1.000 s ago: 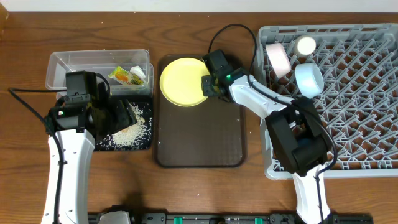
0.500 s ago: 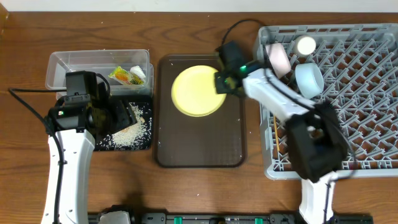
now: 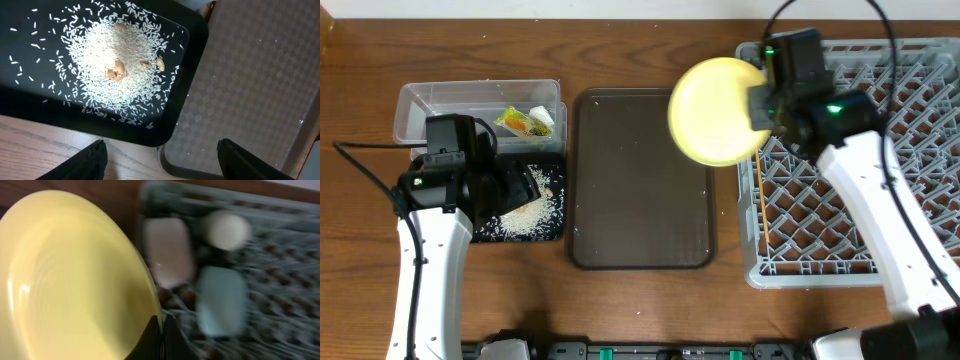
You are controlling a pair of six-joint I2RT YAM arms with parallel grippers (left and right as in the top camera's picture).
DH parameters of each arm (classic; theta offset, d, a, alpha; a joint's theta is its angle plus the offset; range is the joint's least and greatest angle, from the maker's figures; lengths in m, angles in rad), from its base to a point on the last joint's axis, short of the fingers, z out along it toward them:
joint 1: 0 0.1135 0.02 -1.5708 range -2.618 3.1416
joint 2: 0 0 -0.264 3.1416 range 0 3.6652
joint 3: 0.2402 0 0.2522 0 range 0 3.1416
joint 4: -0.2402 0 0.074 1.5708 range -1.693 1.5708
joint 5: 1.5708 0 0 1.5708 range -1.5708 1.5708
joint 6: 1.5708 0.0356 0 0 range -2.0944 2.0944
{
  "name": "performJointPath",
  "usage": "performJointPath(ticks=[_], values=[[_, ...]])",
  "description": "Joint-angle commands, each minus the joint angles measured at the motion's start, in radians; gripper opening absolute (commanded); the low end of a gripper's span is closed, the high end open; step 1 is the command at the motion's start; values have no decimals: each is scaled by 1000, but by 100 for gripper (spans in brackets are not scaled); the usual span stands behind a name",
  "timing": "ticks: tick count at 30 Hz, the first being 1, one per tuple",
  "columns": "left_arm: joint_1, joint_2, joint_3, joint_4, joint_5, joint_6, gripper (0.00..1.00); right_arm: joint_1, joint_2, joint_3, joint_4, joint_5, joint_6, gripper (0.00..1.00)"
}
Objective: Sort waste into correct bins and load items into the dishwasher rack
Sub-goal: 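Lift the yellow plate and carry it into the dish rack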
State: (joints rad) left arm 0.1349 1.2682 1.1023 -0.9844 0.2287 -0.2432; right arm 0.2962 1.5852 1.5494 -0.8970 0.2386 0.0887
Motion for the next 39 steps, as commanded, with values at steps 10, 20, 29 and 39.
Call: performJointPath(ticks=[10, 20, 29, 39], values=[[4, 6, 14, -2, -13, -2, 73, -47, -48, 1, -121, 507, -283, 1], [4, 6, 14, -2, -13, -2, 73, -47, -48, 1, -183, 647, -285, 1], [4, 6, 14, 2, -13, -2, 73, -31, -46, 0, -254, 600, -250, 1], [4, 6, 14, 2, -13, -2, 73, -7, -40, -10, -296, 584, -220, 1]])
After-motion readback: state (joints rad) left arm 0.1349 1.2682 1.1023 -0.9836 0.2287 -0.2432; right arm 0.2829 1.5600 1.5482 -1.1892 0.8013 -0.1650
